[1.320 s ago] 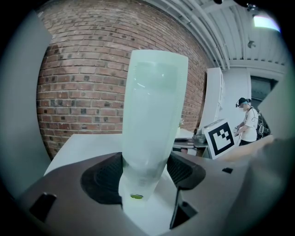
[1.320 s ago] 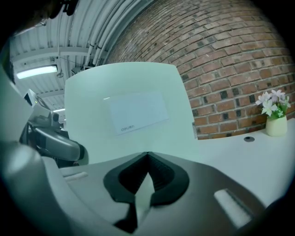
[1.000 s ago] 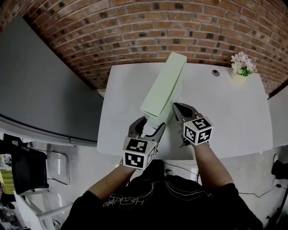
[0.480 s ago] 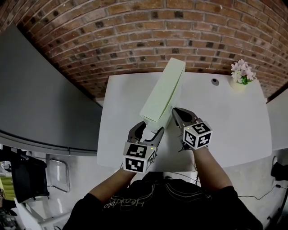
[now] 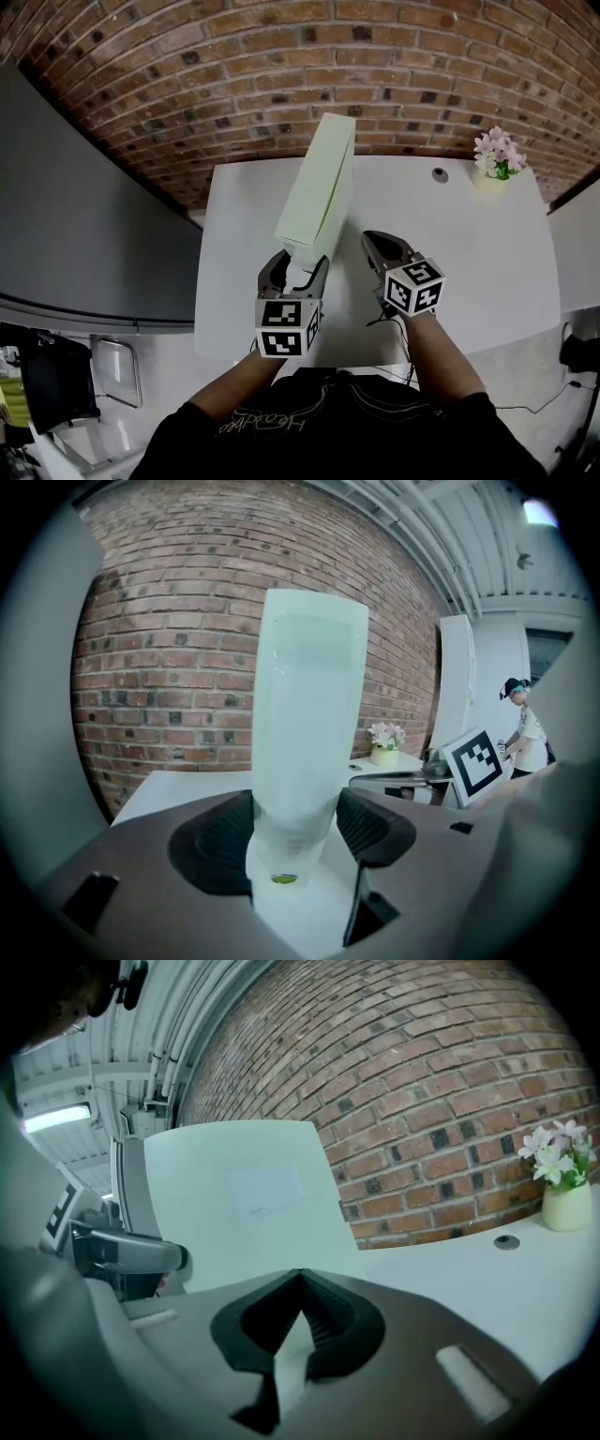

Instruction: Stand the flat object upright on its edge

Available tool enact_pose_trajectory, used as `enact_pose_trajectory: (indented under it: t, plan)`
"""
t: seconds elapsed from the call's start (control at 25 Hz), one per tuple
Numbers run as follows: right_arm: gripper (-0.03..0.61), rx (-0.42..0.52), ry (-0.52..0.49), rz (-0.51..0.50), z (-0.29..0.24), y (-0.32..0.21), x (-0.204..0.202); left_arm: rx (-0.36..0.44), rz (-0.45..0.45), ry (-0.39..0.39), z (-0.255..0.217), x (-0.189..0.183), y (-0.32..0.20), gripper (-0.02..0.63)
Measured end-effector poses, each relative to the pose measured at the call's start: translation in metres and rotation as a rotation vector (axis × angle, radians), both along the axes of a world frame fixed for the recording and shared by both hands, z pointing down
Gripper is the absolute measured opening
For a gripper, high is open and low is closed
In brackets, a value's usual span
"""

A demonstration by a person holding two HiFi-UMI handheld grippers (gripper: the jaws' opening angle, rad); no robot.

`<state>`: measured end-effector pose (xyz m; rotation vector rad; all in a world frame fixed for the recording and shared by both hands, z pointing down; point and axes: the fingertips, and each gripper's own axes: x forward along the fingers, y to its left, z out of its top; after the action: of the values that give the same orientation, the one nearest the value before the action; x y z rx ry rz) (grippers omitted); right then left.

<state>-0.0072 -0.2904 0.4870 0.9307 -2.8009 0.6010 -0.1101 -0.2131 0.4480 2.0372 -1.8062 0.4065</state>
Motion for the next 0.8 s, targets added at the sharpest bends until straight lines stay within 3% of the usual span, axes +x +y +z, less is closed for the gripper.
enact_pose_trajectory:
  t: [0.8]
  plan:
    - [0.005,-0.034,0.05,0.101,0.015,0.018,0.073,0.056,-0.229,-0.001,0.001,-0.016,-0.056,0.282]
